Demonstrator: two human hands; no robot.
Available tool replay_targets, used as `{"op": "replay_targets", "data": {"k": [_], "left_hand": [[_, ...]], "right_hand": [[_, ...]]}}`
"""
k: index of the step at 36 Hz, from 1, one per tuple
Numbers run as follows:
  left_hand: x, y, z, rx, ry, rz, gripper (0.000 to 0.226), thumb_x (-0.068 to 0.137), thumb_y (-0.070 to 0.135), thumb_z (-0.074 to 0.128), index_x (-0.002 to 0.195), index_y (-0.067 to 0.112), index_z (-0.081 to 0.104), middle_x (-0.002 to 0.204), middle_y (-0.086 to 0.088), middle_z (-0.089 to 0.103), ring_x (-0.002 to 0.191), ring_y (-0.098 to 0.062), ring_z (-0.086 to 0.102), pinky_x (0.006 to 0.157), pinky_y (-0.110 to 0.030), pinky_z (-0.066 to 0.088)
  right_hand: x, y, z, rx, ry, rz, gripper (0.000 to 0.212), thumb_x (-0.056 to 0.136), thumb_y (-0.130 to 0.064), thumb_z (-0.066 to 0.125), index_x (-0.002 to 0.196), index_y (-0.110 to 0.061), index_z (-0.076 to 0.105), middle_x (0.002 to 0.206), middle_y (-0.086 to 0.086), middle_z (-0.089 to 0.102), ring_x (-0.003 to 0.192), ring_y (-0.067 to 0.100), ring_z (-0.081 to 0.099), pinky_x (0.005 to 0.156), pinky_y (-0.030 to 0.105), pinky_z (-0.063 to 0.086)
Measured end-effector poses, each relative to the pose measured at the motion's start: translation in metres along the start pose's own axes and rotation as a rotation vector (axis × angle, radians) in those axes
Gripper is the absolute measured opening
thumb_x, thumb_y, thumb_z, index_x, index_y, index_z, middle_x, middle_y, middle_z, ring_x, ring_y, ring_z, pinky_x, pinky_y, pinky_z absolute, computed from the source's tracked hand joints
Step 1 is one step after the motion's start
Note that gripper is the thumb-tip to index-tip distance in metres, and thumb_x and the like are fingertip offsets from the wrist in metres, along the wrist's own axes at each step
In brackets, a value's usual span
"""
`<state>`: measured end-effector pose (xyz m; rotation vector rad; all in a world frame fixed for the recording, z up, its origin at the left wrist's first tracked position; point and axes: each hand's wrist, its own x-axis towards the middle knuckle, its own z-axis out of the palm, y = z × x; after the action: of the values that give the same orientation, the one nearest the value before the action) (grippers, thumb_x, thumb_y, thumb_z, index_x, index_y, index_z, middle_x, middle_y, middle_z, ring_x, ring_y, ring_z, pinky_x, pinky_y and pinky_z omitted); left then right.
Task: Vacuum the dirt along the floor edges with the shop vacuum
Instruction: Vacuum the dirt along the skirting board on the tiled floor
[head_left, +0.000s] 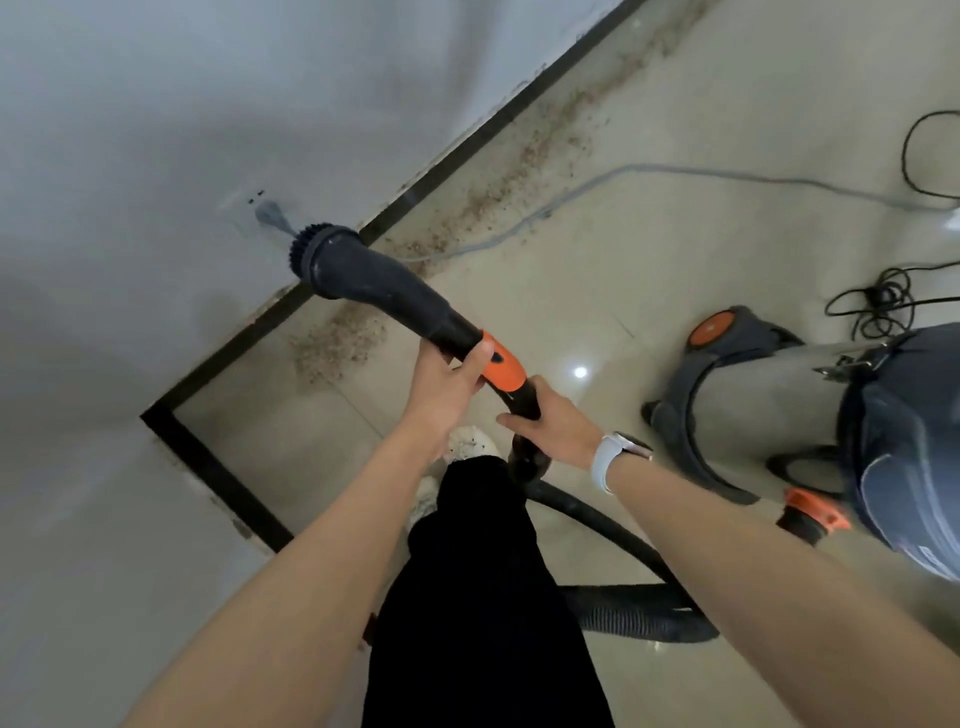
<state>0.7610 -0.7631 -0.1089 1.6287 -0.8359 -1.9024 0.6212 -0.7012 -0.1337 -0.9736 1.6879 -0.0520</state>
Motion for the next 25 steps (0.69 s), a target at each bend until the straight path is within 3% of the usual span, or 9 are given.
{"op": "replay_targets", "data": {"k": [5,11,16,20,22,25], "left_hand": [[-0.006,0.001,0.032,-0.009,-0.059,-0.002,0.034,0.094,0.017,0.058,0.123,0.013,0.040,0.120,-0.003,0.057,0.112,-0.018,0.058,0.094,-0.037,0.051],[-0.005,0.005,0.070,-0.006,-0.151,-0.041,0.029,0.096,0.020,0.055,0.118,0.016,0.036,0.111,-0.001,0.058,0.106,-0.018,0.059,0.091,-0.039,0.051],[-0.019,-0.011,0.086,0.105,-0.360,-0.058,0.015,0.096,0.018,0.055,0.098,0.028,0.043,0.116,-0.013,0.059,0.105,-0.021,0.060,0.093,-0.041,0.049],[-0.025,-0.031,0.098,0.164,-0.347,-0.031,0.016,0.097,0.027,0.054,0.109,0.027,0.044,0.122,-0.013,0.059,0.113,-0.020,0.058,0.098,-0.036,0.047],[-0.025,-0.036,0.100,0.138,-0.304,-0.032,0.021,0.095,0.031,0.055,0.113,0.025,0.044,0.121,-0.013,0.059,0.111,-0.019,0.058,0.094,-0.033,0.048],[-0.022,-0.037,0.093,0.049,-0.188,-0.047,0.018,0.088,0.037,0.055,0.099,0.026,0.047,0.108,-0.013,0.061,0.100,-0.021,0.061,0.089,-0.039,0.048]], "right_hand": [[-0.026,0.017,-0.024,0.008,-0.061,0.064,0.043,0.092,-0.026,0.063,0.126,-0.012,0.040,0.113,0.014,0.059,0.104,0.030,0.059,0.093,0.041,0.047],[-0.052,0.031,-0.045,-0.011,-0.102,0.105,0.042,0.095,-0.033,0.057,0.125,-0.010,0.039,0.111,0.013,0.059,0.102,0.027,0.059,0.090,0.037,0.046],[-0.063,0.050,-0.041,0.053,-0.090,0.088,0.047,0.095,-0.031,0.058,0.134,-0.012,0.039,0.119,0.008,0.058,0.100,0.018,0.055,0.074,0.014,0.041],[-0.066,0.070,-0.021,0.221,0.022,0.096,0.046,0.093,-0.024,0.061,0.132,-0.011,0.041,0.123,0.011,0.057,0.112,0.026,0.055,0.096,0.035,0.045],[-0.065,0.074,-0.014,0.262,0.068,0.087,0.043,0.094,-0.023,0.060,0.131,-0.011,0.041,0.118,0.007,0.057,0.104,0.021,0.055,0.091,0.031,0.044],[-0.061,0.073,-0.008,0.268,0.071,0.073,0.042,0.094,-0.026,0.060,0.129,-0.014,0.040,0.106,0.003,0.056,0.092,0.017,0.055,0.081,0.027,0.043]]}}
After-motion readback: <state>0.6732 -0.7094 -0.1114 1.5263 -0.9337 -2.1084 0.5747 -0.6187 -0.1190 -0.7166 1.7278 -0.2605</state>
